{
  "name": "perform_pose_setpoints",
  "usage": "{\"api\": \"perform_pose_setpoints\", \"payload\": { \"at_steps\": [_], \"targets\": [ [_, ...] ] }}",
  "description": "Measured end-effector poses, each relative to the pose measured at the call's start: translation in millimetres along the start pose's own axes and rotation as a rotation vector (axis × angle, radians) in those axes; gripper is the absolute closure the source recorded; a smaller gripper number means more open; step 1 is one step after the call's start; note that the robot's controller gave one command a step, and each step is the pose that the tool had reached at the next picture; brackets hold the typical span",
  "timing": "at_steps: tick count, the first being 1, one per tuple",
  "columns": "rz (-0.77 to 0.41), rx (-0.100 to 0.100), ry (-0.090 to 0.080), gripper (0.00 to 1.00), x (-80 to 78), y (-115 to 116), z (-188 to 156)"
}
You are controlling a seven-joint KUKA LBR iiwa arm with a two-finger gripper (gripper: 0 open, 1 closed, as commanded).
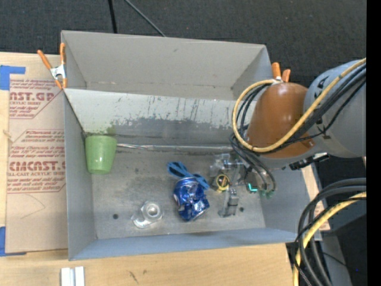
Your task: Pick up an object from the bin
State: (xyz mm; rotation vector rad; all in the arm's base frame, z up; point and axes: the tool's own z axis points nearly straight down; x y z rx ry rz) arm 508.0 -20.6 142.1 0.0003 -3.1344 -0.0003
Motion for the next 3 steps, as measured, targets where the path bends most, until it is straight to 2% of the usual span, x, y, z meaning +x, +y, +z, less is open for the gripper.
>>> {"api": "perform_pose_setpoints", "payload": {
  "at_steps": [1,2,3],
  "targets": [
    [0.012,-0.003,-0.005,0.0,-32.6,50.8,62.5],
    [0.016,-0.001,-0.009,1.0,-33.2,47.6,59.0],
    [0.009,-0.002,-0.019,1.0,-44.1,63.6,-112.2]
  ]
}}
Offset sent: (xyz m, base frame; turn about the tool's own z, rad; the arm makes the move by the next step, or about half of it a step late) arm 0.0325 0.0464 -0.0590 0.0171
